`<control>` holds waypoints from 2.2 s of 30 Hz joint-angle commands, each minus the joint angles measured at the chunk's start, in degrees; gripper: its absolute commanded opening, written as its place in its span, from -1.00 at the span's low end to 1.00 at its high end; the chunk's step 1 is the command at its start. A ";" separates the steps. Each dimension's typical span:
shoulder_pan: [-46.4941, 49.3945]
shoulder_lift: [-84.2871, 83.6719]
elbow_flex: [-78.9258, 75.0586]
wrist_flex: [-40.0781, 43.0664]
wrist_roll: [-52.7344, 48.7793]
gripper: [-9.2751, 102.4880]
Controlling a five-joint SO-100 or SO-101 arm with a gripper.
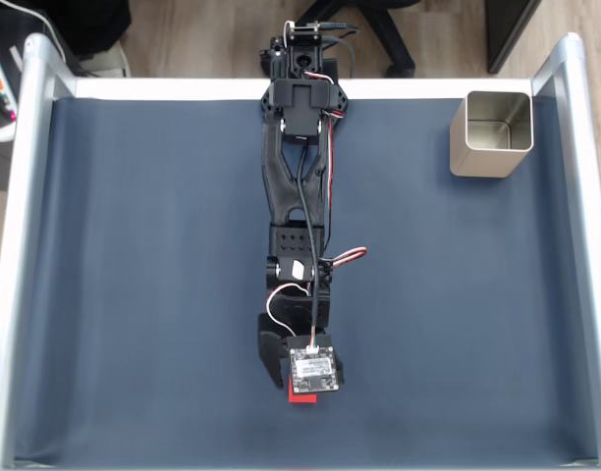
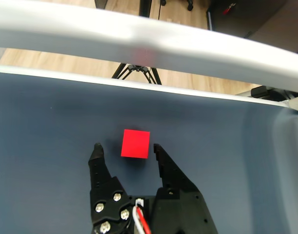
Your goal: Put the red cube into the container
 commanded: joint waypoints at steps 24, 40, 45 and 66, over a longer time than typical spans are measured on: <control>-0.97 -2.02 -2.11 -4.92 2.37 -0.79; -2.90 10.55 3.87 -0.18 4.48 -0.83; -6.24 23.38 14.77 -0.18 4.13 -0.83; -42.45 66.09 32.78 29.88 10.11 -0.83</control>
